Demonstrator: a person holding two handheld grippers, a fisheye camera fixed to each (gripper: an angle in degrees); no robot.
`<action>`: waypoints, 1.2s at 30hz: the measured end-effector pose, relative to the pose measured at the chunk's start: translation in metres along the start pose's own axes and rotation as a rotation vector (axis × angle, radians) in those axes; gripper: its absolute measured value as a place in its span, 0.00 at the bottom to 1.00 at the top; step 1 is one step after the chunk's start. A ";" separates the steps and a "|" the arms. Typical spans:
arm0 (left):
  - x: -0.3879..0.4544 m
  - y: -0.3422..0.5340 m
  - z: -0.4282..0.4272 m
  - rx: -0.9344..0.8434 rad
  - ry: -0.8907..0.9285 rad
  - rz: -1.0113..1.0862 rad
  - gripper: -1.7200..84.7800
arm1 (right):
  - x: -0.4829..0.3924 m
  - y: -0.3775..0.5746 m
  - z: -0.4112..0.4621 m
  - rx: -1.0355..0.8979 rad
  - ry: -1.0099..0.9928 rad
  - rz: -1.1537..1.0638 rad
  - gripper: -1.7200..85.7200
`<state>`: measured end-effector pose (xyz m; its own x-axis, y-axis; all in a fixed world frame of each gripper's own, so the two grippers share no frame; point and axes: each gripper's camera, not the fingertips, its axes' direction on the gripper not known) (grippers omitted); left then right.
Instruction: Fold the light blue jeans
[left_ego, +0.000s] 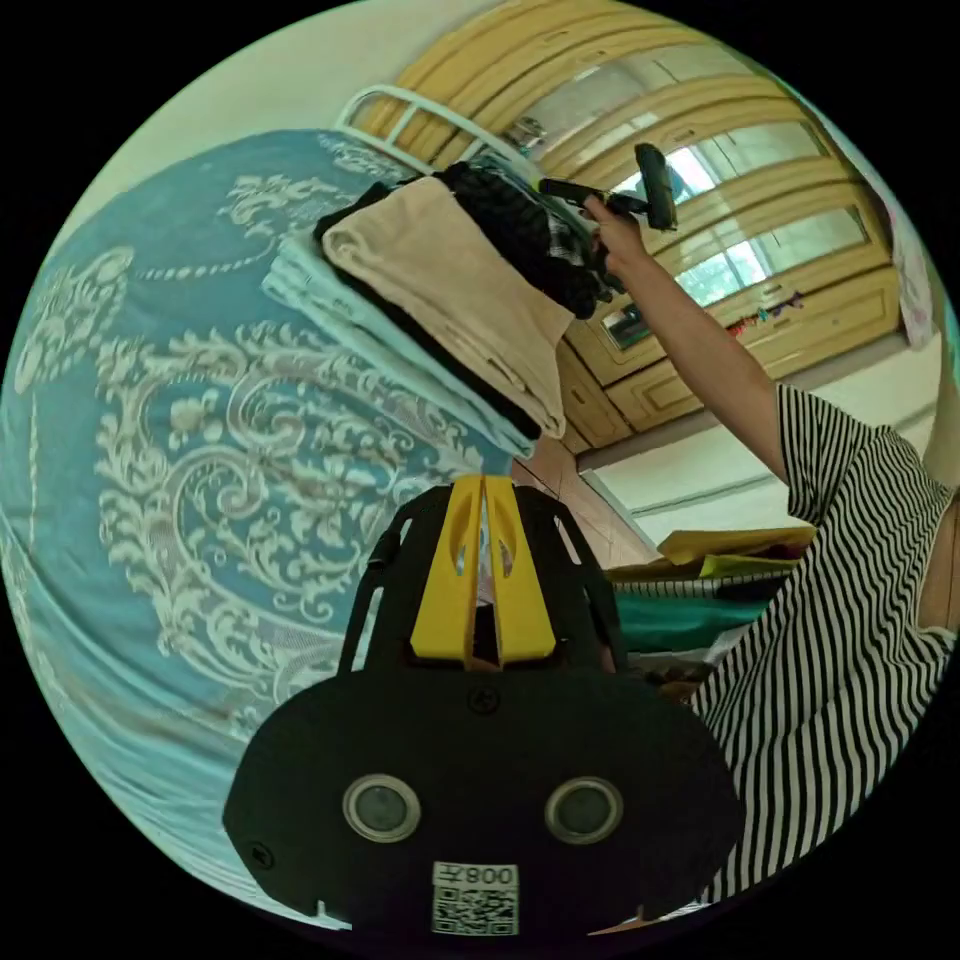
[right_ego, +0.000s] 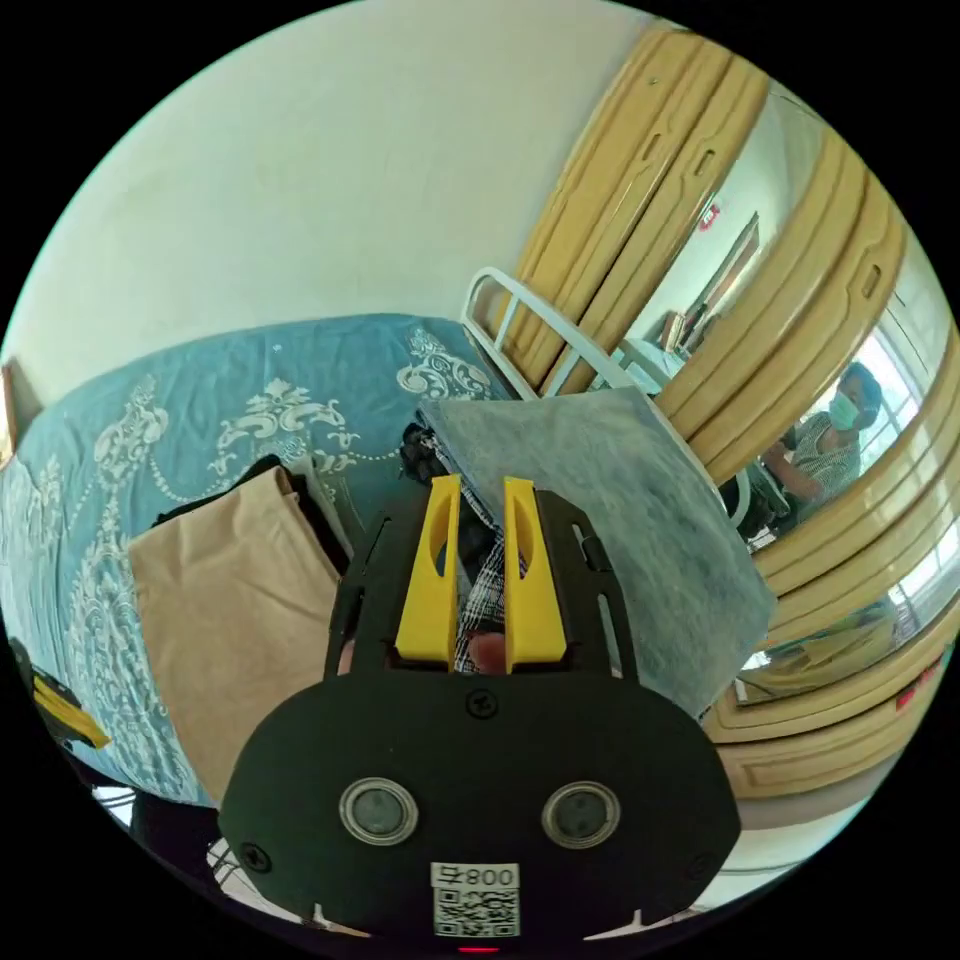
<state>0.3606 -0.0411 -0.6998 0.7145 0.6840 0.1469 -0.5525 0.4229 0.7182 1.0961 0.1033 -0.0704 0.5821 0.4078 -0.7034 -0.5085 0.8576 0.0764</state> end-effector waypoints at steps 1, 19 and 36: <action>-0.005 0.005 -0.002 0.010 0.004 -0.019 0.02 | -0.002 -0.001 0.002 -0.014 0.008 -0.010 0.10; -0.095 0.123 -0.028 0.119 0.296 -0.177 0.02 | 0.092 0.061 -0.062 0.096 -0.443 0.421 0.02; -0.133 0.296 -0.103 0.236 0.358 -0.177 0.02 | 0.154 0.139 -0.253 0.489 -0.934 0.573 0.01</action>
<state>0.0582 0.0542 -0.5765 0.5728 0.7932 -0.2067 -0.2924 0.4334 0.8525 0.9543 0.2064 -0.3467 0.6878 0.6655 0.2898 -0.6673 0.4226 0.6132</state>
